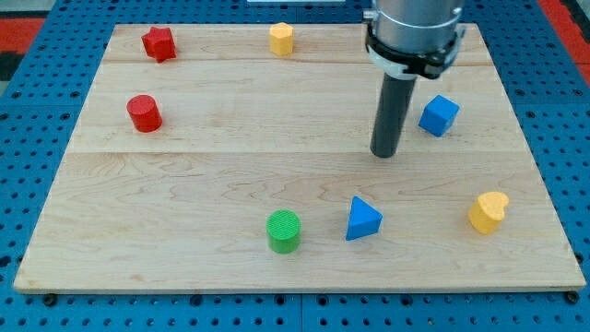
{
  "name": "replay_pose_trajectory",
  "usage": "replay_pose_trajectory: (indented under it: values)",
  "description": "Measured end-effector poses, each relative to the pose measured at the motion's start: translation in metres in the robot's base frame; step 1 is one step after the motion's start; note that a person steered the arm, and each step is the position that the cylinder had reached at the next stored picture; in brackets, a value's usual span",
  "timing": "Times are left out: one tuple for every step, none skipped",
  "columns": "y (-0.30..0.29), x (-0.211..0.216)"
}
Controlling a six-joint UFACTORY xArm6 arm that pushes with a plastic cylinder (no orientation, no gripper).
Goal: Push the blue triangle right a bit
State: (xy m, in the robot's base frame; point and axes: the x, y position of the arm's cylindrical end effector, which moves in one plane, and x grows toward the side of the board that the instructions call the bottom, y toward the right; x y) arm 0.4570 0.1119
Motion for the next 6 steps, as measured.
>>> replay_pose_trajectory:
  values:
    - [0.002,0.039]
    - [0.001,0.094]
    - [0.011,0.155]
    - [-0.045,0.154]
    - [-0.076,0.120]
    - [-0.063,0.093]
